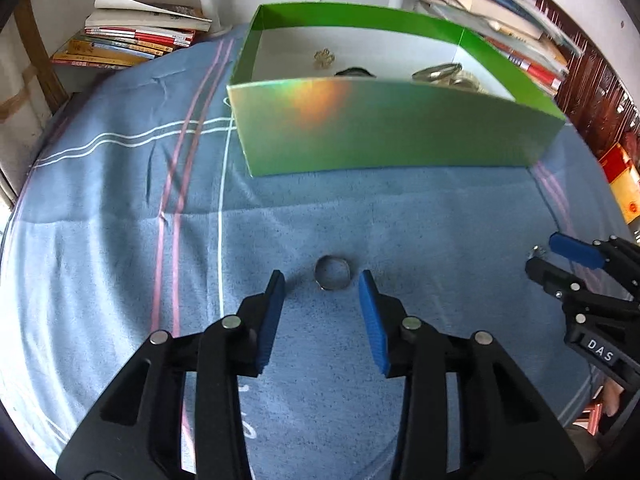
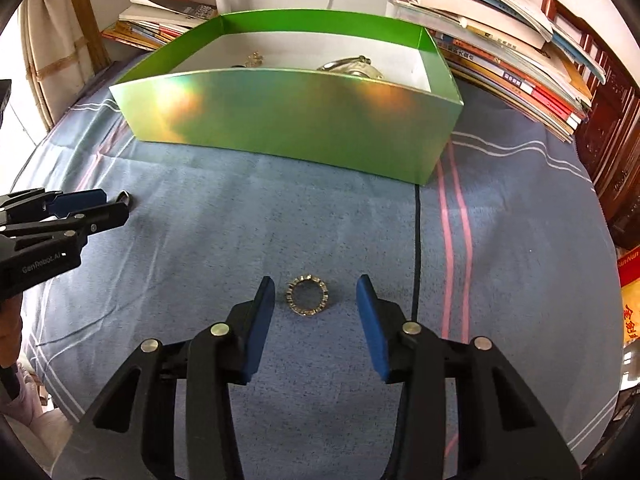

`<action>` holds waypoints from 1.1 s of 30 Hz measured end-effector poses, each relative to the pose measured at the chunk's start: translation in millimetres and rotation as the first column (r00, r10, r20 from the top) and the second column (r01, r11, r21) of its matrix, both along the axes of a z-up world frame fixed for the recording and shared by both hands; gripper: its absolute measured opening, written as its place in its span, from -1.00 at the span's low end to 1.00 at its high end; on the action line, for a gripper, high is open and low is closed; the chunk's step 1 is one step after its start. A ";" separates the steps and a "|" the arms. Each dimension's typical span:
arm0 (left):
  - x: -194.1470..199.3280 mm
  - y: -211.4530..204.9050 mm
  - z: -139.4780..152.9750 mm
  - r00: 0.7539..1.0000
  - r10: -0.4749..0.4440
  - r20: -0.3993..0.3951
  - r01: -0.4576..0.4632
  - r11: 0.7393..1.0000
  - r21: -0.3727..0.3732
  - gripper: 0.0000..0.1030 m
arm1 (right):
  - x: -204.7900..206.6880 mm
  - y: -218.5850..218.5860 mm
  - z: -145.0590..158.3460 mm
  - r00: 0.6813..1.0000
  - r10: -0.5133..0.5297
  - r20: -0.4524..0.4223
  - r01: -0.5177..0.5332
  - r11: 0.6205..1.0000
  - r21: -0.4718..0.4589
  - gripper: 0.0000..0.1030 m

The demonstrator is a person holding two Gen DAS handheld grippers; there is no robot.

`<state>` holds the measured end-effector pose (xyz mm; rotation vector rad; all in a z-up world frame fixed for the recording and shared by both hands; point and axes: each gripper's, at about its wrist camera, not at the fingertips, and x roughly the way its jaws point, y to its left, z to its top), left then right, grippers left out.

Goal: Organize jewelry
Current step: 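Move the left gripper over the dark ring while the right approaches the jeweled ring, then close the left gripper on the dark ring while the right grasps the jeweled ring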

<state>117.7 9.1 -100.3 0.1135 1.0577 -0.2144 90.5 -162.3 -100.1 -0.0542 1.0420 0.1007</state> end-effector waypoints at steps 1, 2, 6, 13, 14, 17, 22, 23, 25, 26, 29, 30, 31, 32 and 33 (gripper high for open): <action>0.2 -2.3 -0.9 1.000 0.000 0.001 0.000 1.000 0.008 -0.25 | 0.2 0.1 -0.1 1.000 -0.001 0.004 0.001 1.000 0.001 -0.16; -0.5 -3.5 -1.0 1.000 0.000 0.005 0.000 1.000 0.015 -0.25 | 0.5 0.4 -0.1 1.000 -0.002 0.006 0.002 1.000 -0.002 -0.16; 1.3 -7.8 -0.7 1.000 0.005 0.009 -0.006 1.000 0.025 -0.25 | 1.2 5.2 -0.8 1.000 0.011 0.014 -0.011 1.000 0.001 -0.44; 0.5 -8.7 -0.8 1.000 0.011 0.016 -0.012 0.999 0.039 -0.25 | -0.4 6.2 -0.1 1.000 0.011 0.005 -0.011 1.000 0.010 -0.53; 0.5 -7.9 -0.8 1.000 0.011 0.016 -0.012 0.999 0.038 -0.25 | -1.2 5.4 0.0 1.000 0.010 0.004 -0.010 1.000 0.009 -0.53; 0.8 -8.7 -0.7 1.000 0.013 0.017 -0.013 0.999 0.038 -0.25 | -3.6 3.6 0.0 1.000 0.009 0.007 -0.009 1.000 0.011 -0.52; 0.7 -11.2 -0.7 1.000 0.008 0.023 -0.009 0.999 0.043 -0.31 | -4.4 5.3 -0.3 1.000 0.010 0.015 -0.010 1.000 0.007 -0.52; 0.3 -11.6 -0.6 1.000 0.005 0.021 -0.006 0.999 0.039 -0.37 | -4.4 5.5 -0.4 1.000 0.010 0.016 -0.010 1.000 0.007 -0.53; 0.3 -12.9 -0.6 1.000 0.002 0.018 -0.003 0.999 0.033 -0.50 | -4.7 6.6 -0.5 1.000 0.011 0.021 -0.011 1.000 0.006 -0.54; 0.1 -13.6 -0.4 1.000 0.001 0.017 -0.001 0.999 0.032 -0.59 | -5.1 7.1 -0.5 1.000 0.011 0.023 -0.011 1.000 0.003 -0.54; -1.0 -15.1 -0.4 1.000 0.000 0.021 -0.001 0.999 0.044 -0.61 | -5.9 7.6 -0.6 1.000 0.011 0.026 -0.011 1.000 0.001 -0.55; -1.1 -15.2 -0.2 1.000 0.000 0.021 -0.001 0.999 0.044 -0.61 | -6.1 7.7 -0.5 1.000 0.009 0.026 -0.009 1.000 0.001 -0.57; -1.1 -15.1 -0.1 1.000 0.001 0.020 -0.002 0.999 0.044 -0.61 | -6.4 7.6 -0.4 1.000 0.007 0.027 -0.007 1.000 0.000 -0.57; -1.3 -15.0 -0.1 1.000 0.002 0.020 -0.003 0.999 0.043 -0.61 | -6.5 7.3 -0.3 1.000 0.005 0.026 -0.005 1.000 0.001 -0.59; -1.6 -14.7 0.1 1.000 0.003 0.019 -0.004 0.999 0.044 -0.61 | -6.5 7.0 -0.3 1.000 0.003 0.025 -0.004 1.000 0.003 -0.59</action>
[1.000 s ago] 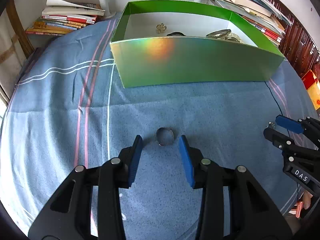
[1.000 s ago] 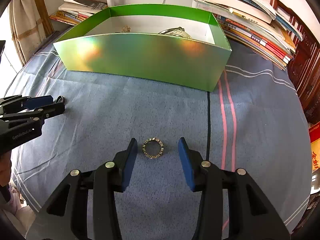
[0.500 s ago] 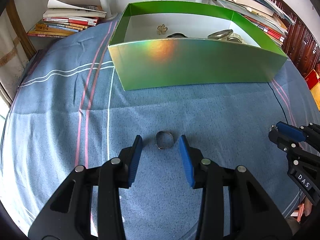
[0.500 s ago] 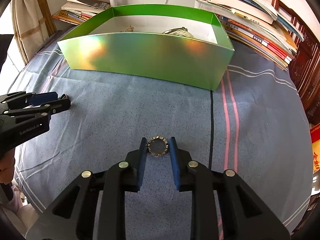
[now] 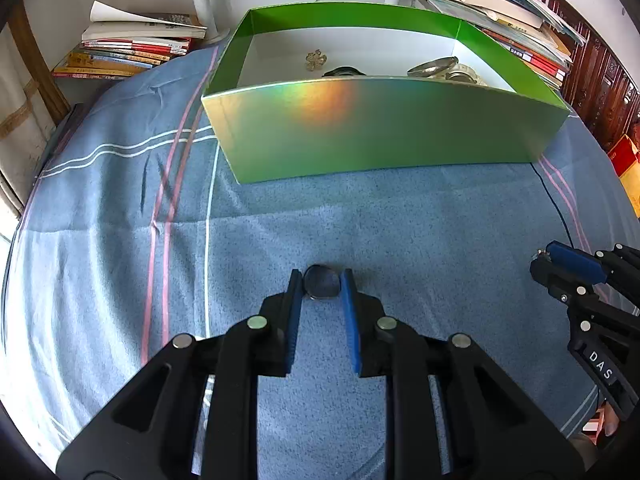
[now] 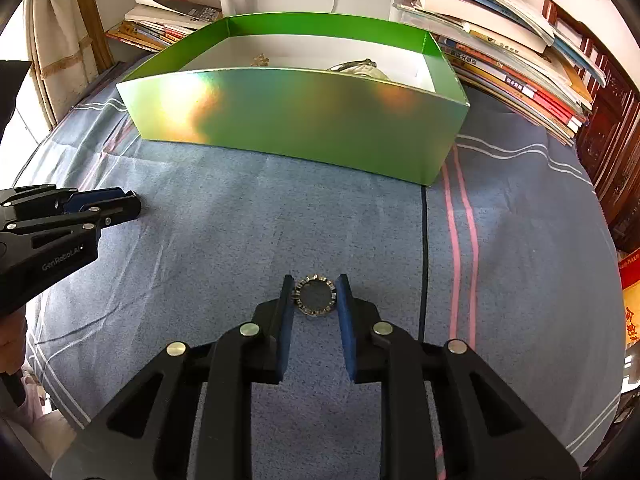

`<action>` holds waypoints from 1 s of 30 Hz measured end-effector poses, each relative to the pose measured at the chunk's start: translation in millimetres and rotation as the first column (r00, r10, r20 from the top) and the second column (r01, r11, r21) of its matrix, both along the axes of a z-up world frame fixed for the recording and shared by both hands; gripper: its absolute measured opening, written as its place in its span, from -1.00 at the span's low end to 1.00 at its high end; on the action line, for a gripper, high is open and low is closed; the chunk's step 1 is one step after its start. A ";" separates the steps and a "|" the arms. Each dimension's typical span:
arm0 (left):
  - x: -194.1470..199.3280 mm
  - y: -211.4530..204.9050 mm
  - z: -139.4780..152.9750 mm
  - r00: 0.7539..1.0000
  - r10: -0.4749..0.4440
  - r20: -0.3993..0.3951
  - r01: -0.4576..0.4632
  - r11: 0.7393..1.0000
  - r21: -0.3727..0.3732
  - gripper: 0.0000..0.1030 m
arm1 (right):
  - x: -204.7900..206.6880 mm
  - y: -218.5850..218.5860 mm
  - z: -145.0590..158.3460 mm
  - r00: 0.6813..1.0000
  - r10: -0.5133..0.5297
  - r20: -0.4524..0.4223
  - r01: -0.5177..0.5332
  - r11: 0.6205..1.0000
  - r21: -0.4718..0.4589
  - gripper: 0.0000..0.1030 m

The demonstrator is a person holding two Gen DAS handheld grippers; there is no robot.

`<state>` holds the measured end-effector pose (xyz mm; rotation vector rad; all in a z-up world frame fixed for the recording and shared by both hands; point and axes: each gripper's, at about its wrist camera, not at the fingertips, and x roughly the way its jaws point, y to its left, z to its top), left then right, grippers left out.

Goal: Organize jewelry
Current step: 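Close the left gripper on the dark ring while the right grasps the jeweled ring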

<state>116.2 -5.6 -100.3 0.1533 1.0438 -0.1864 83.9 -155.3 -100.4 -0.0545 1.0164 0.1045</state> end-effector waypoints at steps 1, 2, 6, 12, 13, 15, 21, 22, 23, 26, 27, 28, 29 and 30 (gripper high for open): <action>-0.5 0.1 0.2 1.000 0.001 -0.001 -0.001 1.000 0.001 -0.61 | 0.0 -0.4 0.1 1.000 -0.001 -0.001 0.001 1.000 0.002 -0.59; -0.7 0.7 0.4 1.000 0.002 -0.001 -0.002 1.000 0.002 -0.61 | -0.1 -0.4 0.2 1.000 -0.002 -0.001 0.002 1.000 0.002 -0.59; -3.7 0.6 4.7 1.000 0.006 0.013 -0.006 1.000 0.005 -0.61 | -0.3 -1.5 2.3 1.000 -0.006 0.006 0.006 1.000 0.004 -0.59; -7.6 -2.2 7.0 1.000 0.004 0.020 -0.005 1.000 0.009 -0.61 | 1.5 -7.4 3.0 0.999 -0.035 0.010 0.035 0.999 0.002 -0.59; -7.6 -2.5 6.6 1.000 0.003 0.019 -0.004 1.000 0.009 -0.61 | 1.9 -7.7 2.8 0.999 -0.038 0.010 0.038 0.999 0.002 -0.59; -7.7 -3.0 5.6 1.000 0.002 0.015 -0.002 1.000 0.010 -0.61 | 2.7 -8.2 3.0 0.999 -0.041 0.011 0.041 0.999 0.003 -0.59; -6.0 -2.4 2.1 1.000 0.003 0.005 -0.003 1.000 0.011 -0.61 | 7.8 -8.1 0.5 0.999 -0.052 0.010 0.052 0.999 0.004 -0.59; -5.8 -2.4 1.1 1.000 0.002 0.002 -0.003 1.000 0.011 -0.61 | 8.3 -8.3 -0.4 0.999 -0.054 0.006 0.054 0.999 0.006 -0.59; -5.7 -2.7 0.4 1.000 0.002 0.000 -0.002 1.000 0.011 -0.61 | 8.4 -8.6 -0.5 0.998 -0.056 0.007 0.056 0.998 0.009 -0.59; -5.9 -2.4 0.3 1.000 0.003 0.001 -0.003 1.000 0.008 -0.57 | 8.4 -9.7 -0.4 0.998 -0.058 0.001 0.058 0.998 0.017 -0.54; -5.8 -1.9 0.2 1.000 0.005 0.001 -0.005 1.000 0.008 -0.48 | 8.2 -9.9 -0.4 0.998 -0.058 0.002 0.058 0.998 0.017 -0.54; -5.6 -1.8 0.1 1.000 0.007 0.003 -0.007 1.000 0.010 -0.43 | 8.3 -9.9 -0.5 0.998 -0.058 0.003 0.058 0.998 0.016 -0.53; -5.6 -1.7 -0.1 1.000 0.007 0.003 -0.007 1.000 0.010 -0.37 | 8.3 -10.3 -0.5 0.998 -0.057 0.003 0.057 0.998 0.016 -0.53; -5.6 -1.2 -0.1 1.000 0.007 0.004 -0.007 1.000 0.011 -0.32 | 8.3 -10.2 -0.5 0.998 -0.057 0.003 0.057 0.998 0.016 -0.47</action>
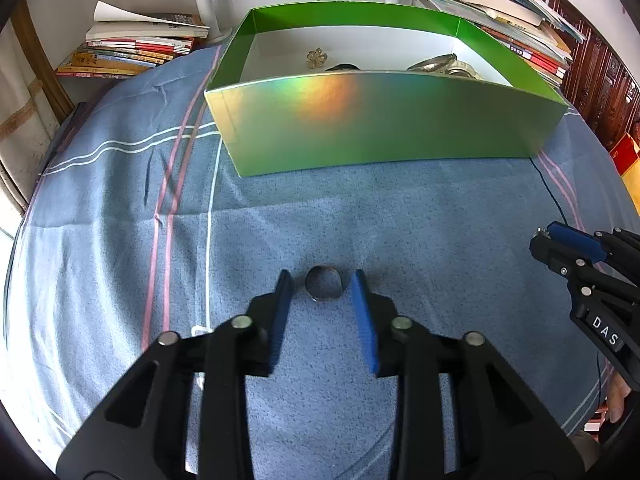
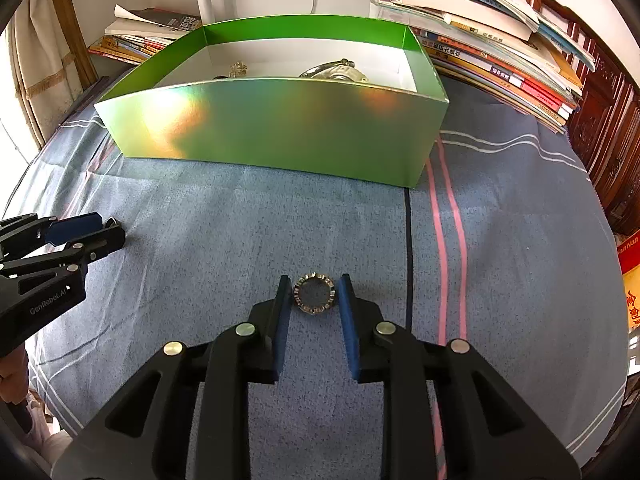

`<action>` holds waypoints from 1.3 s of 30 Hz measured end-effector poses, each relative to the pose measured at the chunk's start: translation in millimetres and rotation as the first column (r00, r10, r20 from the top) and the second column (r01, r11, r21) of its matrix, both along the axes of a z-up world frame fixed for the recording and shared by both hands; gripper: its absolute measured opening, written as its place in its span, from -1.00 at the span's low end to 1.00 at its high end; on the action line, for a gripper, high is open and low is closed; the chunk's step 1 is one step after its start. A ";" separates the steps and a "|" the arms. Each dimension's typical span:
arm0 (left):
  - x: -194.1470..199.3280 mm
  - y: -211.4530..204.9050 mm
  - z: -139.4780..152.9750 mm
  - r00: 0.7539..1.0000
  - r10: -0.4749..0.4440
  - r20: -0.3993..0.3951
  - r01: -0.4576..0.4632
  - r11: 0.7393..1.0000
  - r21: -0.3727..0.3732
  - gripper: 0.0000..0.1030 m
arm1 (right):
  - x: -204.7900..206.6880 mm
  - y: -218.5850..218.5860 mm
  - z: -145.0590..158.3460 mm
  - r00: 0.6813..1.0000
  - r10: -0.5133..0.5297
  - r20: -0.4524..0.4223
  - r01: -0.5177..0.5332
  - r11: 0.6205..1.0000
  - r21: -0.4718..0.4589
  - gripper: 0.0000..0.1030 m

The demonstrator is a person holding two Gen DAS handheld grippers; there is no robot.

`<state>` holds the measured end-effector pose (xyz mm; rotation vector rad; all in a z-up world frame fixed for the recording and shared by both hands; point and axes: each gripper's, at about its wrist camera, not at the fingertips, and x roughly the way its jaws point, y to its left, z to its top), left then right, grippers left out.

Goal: Organize jewelry
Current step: 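Close the left gripper on the dark ring while the right grasps the jeweled ring, then carry both rings into the green box and open both grippers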

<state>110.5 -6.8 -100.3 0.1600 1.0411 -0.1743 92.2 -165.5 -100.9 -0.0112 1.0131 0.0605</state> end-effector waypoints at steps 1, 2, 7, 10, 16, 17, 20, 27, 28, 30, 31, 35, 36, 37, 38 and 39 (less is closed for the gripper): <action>0.0 0.0 0.0 1.000 -0.001 0.000 0.001 1.000 0.000 -0.29 | 0.0 0.1 -0.1 1.000 0.001 -0.001 -0.001 1.000 0.001 -0.35; -0.2 0.1 0.0 1.000 -0.003 0.000 0.003 1.000 0.000 -0.26 | -0.3 0.3 -0.2 1.000 0.002 -0.002 -0.002 1.000 0.002 -0.31; -2.2 2.6 0.1 1.000 -0.011 -0.003 0.011 1.000 -0.014 -0.25 | -2.2 6.1 -1.0 1.000 0.018 0.000 -0.018 1.000 -0.008 -0.29; -4.2 6.5 -0.5 1.000 -0.018 -0.002 0.018 0.999 -0.029 -0.22 | -2.6 7.9 -1.1 1.000 0.022 0.006 -0.022 1.000 -0.012 -0.29; -5.6 4.4 0.0 0.999 -0.032 -0.001 0.032 0.999 -0.032 -0.48 | -3.0 8.4 -0.8 0.999 0.033 0.012 -0.033 0.999 -0.003 -0.58; -5.7 3.6 0.1 0.999 -0.034 -0.001 0.034 0.999 -0.032 -0.56 | -3.2 8.6 -0.8 0.999 0.033 0.013 -0.033 0.999 -0.003 -0.59; -6.7 0.4 0.3 0.999 -0.035 0.001 0.035 0.999 -0.021 -0.62 | -3.4 7.8 -0.9 0.999 0.034 0.012 -0.034 0.999 0.001 -0.59; -7.8 -4.1 7.2 0.999 -0.037 0.016 0.037 0.999 -0.013 -0.63 | -5.3 4.4 7.9 0.999 0.025 0.037 -0.024 1.000 -0.002 -0.59; -7.6 -5.1 7.6 0.999 -0.037 0.016 0.038 0.999 -0.010 -0.63 | -4.6 4.2 6.5 0.999 0.021 0.031 -0.021 1.000 -0.011 -0.59; -7.7 -6.8 8.7 0.999 -0.038 0.019 0.038 0.999 -0.005 -0.63 | -4.0 4.1 4.4 1.000 0.023 0.020 -0.023 1.000 -0.010 -0.59; -8.1 -7.6 11.6 0.999 -0.040 0.026 0.040 0.999 -0.005 -0.63 | -3.9 3.9 6.5 0.999 0.023 0.025 -0.023 1.000 -0.010 -0.59; -9.1 -9.2 35.6 0.995 -0.045 0.093 0.046 0.999 -0.003 -0.63 | -2.7 0.4 34.7 0.994 0.021 0.104 -0.020 1.000 -0.010 -0.59; -8.5 -9.3 43.5 0.992 -0.047 0.116 0.047 0.999 -0.002 -0.63 | -1.3 -0.9 41.4 0.992 0.019 0.124 -0.018 1.000 -0.013 -0.59; -7.0 -9.6 52.7 0.989 -0.047 0.143 0.048 0.999 0.000 -0.63 | 2.2 -2.2 54.0 0.987 0.014 0.161 -0.011 1.000 -0.020 -0.59; -5.0 -9.6 60.3 0.985 -0.047 0.164 0.047 0.999 0.002 -0.62 | 5.7 -3.0 60.8 0.984 0.009 0.180 -0.005 1.000 -0.022 -0.59; -2.3 -9.9 69.6 0.981 -0.045 0.191 0.045 0.999 0.006 -0.62 | 8.8 -4.1 69.1 0.979 0.002 0.203 0.002 1.000 -0.023 -0.59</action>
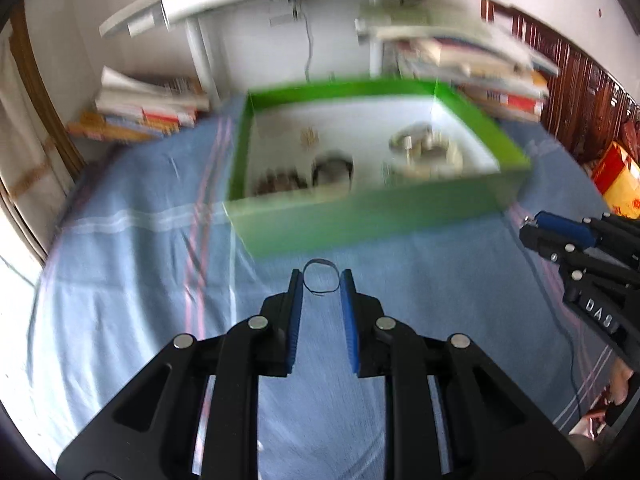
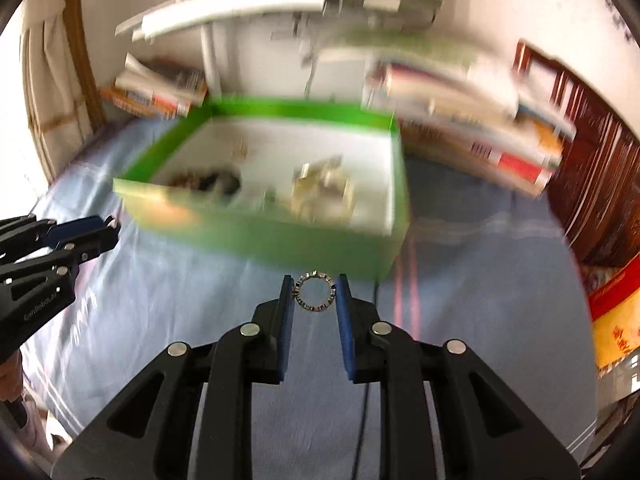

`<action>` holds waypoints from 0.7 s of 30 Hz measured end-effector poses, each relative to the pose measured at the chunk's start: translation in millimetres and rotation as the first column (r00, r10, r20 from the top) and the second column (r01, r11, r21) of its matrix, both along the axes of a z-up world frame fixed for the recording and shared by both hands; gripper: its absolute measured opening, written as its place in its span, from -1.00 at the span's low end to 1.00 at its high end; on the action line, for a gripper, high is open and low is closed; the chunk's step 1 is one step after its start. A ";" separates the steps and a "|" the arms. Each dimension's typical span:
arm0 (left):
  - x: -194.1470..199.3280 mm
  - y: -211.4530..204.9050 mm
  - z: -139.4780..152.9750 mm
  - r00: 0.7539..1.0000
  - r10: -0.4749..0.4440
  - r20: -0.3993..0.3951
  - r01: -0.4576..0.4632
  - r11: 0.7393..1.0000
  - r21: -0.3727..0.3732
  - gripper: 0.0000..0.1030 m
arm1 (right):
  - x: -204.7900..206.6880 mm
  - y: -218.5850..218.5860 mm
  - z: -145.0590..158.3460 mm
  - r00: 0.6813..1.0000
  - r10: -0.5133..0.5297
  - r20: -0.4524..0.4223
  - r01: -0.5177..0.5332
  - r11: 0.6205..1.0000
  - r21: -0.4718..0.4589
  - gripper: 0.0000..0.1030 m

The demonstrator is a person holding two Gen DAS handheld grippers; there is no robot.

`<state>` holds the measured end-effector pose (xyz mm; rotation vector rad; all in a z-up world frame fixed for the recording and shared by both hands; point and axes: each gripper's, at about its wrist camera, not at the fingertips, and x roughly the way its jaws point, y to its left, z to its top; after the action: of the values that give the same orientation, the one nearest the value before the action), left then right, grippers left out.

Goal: Organize jewelry
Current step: 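Carry both rings into the green box and open both grippers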

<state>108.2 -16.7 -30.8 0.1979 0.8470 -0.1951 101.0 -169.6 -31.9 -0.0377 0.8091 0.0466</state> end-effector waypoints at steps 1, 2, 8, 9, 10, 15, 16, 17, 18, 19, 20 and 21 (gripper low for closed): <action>3.1 -0.3 10.1 1.000 0.003 0.031 -0.004 1.000 0.004 -0.62 | 4.5 -1.7 11.6 0.999 -0.006 0.032 0.006 1.000 0.001 -0.59; 5.4 -1.6 17.7 0.999 0.007 0.053 -0.007 1.000 0.007 -0.62 | 8.1 -2.5 21.9 0.998 -0.010 0.063 0.010 1.000 0.002 -0.59; 31.3 -8.3 70.6 0.977 0.010 0.213 -0.013 1.000 0.013 -0.62 | 46.0 -13.3 61.0 0.986 -0.018 0.167 0.012 0.999 0.036 -0.59; 41.1 -9.5 75.6 0.975 0.008 0.221 -0.009 1.000 0.003 -0.62 | 60.1 -16.5 59.4 0.988 -0.020 0.152 0.010 0.998 0.067 -0.59; 52.4 -10.0 76.8 0.976 0.012 0.217 -0.010 1.000 -0.009 -0.62 | 73.4 -19.1 53.7 0.992 -0.024 0.126 0.013 0.996 0.087 -0.59; 110.4 -7.9 45.4 0.991 0.064 0.114 -0.059 0.997 -0.044 -0.62 | 118.0 -14.5 7.0 0.998 -0.063 -0.016 0.064 0.995 0.082 -0.59; 122.3 -6.8 32.6 0.993 0.085 0.080 -0.083 0.996 -0.033 -0.62 | 123.7 -13.1 -2.4 0.997 -0.064 -0.035 0.067 0.995 0.077 -0.59; 128.2 -5.5 24.4 0.994 0.091 0.059 -0.090 0.995 -0.032 -0.62 | 126.8 -12.0 -8.5 0.997 -0.066 -0.046 0.069 0.995 0.074 -0.59; 133.0 -3.0 16.4 0.995 0.093 0.035 -0.092 0.995 -0.040 -0.62 | 130.5 -11.0 -14.7 0.996 -0.067 -0.059 0.071 0.995 0.073 -0.59; 135.0 -0.6 11.0 0.995 0.097 0.018 -0.096 0.994 -0.048 -0.62 | 131.0 -9.6 -17.8 0.996 -0.068 -0.065 0.072 0.995 0.073 -0.59; 138.0 1.7 5.1 0.995 0.104 -0.002 -0.104 0.993 -0.055 -0.62 | 131.2 -7.8 -21.2 0.995 -0.067 -0.071 0.072 0.995 0.072 -0.59; 139.9 3.2 0.8 0.994 0.107 -0.015 -0.108 0.992 -0.059 -0.61 | 131.5 -7.4 -22.8 0.995 -0.066 -0.074 0.071 0.995 0.071 -0.57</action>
<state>248.1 -13.4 -29.9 0.0950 0.8597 -0.1203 232.5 -177.0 -54.6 0.0612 0.8792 0.0127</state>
